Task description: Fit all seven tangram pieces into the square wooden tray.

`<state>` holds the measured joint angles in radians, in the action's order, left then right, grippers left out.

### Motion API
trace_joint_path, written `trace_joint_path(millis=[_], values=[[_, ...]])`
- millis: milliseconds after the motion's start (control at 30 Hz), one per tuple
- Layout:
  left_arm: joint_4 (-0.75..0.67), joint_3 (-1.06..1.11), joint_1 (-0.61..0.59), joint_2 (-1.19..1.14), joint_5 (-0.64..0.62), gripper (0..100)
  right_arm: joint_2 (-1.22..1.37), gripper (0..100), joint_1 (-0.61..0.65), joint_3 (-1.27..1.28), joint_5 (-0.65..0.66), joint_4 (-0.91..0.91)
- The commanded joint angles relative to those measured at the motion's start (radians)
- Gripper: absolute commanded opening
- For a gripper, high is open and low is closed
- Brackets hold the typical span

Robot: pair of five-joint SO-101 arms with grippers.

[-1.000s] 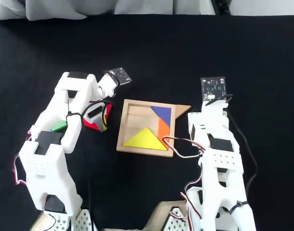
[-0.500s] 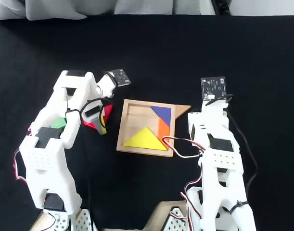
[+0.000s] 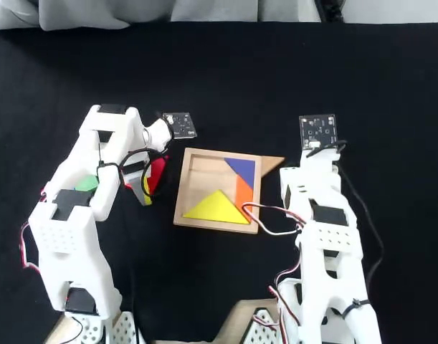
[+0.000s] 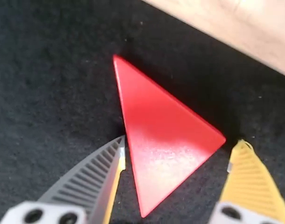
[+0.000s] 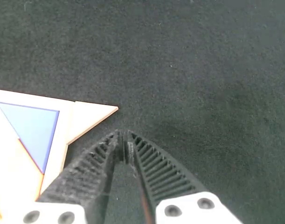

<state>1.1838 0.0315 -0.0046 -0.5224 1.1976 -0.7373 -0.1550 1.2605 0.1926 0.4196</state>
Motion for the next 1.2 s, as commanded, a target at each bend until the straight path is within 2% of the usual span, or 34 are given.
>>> trace_joint_path(millis=[0, 133, 400, 533, 733, 933, 1167], values=[[0.017, -0.008, 0.01, -0.002, 0.002, 29, -0.028, 2.1, 0.012, -0.012, 0.011, -0.02], [0.02, -0.004, 0.025, 0.003, -0.018, 25, -0.028, 2.1, 0.012, -0.012, 0.011, -0.02], [0.061, -0.008, 0.025, 0.005, -0.172, 32, -0.03, 2.1, 0.012, -0.012, 0.011, -0.018], [0.12, -0.036, 0.027, 0.003, -0.184, 35, -0.03, 2.1, 0.012, -0.012, 0.011, -0.018], [0.114, -0.038, 0.051, -0.006, -0.195, 35, -0.031, 2.1, 0.012, -0.012, 0.011, -0.017], [0.061, -0.033, 0.076, -0.006, -0.379, 35, -0.031, 2.1, 0.012, -0.012, 0.011, -0.017], [0.057, -0.031, 0.068, -0.006, -0.42, 35, -0.033, 2.1, 0.012, -0.012, 0.011, -0.015]])
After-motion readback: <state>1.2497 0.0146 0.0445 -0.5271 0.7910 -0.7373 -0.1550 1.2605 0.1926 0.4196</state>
